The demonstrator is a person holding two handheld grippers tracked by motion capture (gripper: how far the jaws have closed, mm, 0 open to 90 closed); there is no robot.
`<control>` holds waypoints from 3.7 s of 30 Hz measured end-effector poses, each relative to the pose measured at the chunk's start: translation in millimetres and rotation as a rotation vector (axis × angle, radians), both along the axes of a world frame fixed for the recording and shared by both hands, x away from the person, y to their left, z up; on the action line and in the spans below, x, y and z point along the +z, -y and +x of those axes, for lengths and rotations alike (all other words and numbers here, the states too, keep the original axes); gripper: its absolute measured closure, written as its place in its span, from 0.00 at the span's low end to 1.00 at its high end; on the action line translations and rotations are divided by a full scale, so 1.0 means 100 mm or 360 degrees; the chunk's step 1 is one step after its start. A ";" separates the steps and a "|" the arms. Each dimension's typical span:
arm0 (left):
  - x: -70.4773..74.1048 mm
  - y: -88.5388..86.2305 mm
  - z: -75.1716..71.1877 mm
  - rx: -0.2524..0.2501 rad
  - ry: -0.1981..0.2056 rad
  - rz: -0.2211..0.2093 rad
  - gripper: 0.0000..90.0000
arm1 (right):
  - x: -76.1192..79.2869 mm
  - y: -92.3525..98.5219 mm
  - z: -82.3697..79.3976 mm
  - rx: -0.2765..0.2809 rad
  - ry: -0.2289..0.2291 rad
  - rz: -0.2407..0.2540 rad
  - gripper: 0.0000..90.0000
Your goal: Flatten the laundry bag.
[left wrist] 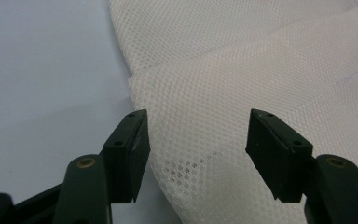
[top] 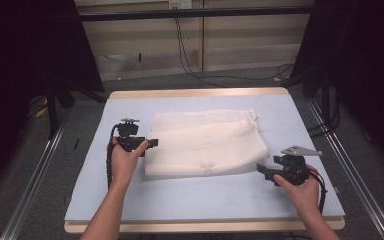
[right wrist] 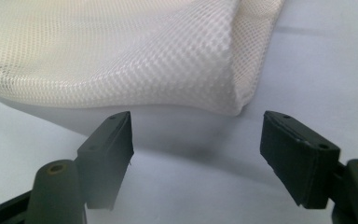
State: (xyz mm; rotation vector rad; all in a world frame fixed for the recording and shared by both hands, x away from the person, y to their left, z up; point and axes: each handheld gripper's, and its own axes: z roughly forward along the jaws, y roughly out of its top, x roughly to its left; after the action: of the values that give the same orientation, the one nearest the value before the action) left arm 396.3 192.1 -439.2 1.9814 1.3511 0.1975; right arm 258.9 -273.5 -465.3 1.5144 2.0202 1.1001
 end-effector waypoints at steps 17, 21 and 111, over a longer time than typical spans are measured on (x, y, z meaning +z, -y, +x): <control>-0.05 0.11 0.04 0.0081 -0.0023 0.0002 0.50 | 0.26 0.15 0.46 0.0107 0.0041 0.0111 0.23; -0.05 0.20 0.05 0.0092 -0.0030 -0.0005 0.49 | 0.30 0.18 0.55 0.0131 0.0007 0.0138 0.21; 0.22 0.14 -0.51 -0.0268 0.0243 -0.0338 0.95 | -0.05 -0.20 0.36 0.0093 -0.0094 -0.0100 0.89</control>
State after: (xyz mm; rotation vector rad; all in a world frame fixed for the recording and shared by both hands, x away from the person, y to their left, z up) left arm 345.4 177.8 -417.5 1.8501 1.0578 0.1182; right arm 294.4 -253.3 -469.9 1.4822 2.1306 1.0150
